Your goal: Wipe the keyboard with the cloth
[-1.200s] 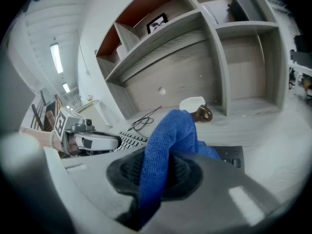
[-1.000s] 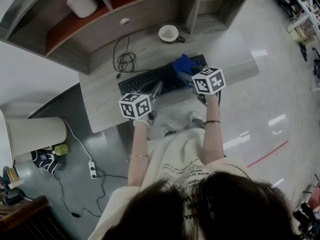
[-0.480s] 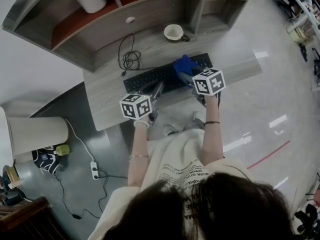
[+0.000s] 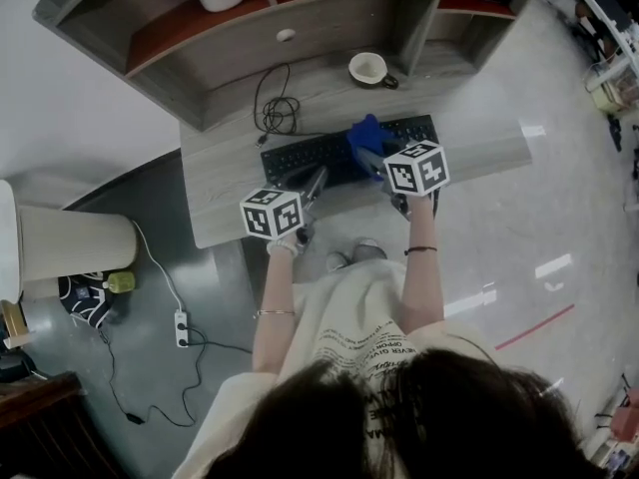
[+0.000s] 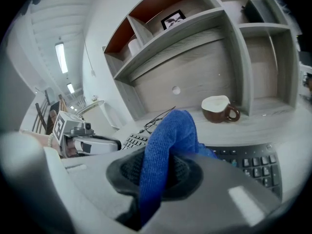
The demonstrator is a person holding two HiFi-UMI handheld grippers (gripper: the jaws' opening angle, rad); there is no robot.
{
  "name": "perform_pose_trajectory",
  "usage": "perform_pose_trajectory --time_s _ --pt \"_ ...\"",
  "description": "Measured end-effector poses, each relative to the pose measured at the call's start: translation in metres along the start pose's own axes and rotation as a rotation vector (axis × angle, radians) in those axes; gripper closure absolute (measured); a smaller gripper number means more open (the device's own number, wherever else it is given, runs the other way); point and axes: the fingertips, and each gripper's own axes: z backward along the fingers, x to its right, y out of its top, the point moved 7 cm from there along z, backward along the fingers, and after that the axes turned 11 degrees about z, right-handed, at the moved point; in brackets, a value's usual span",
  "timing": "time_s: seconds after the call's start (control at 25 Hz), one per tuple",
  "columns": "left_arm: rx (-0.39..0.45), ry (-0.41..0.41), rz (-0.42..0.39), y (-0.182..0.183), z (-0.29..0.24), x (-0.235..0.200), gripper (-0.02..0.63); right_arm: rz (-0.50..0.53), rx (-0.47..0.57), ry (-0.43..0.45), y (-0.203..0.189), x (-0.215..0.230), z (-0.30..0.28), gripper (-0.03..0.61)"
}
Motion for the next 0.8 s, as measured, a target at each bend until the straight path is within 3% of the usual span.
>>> perform_pose_trajectory --time_s 0.8 --pt "0.087 0.126 0.063 -0.001 0.015 -0.003 0.617 0.065 -0.058 0.220 0.016 -0.017 -0.038 0.526"
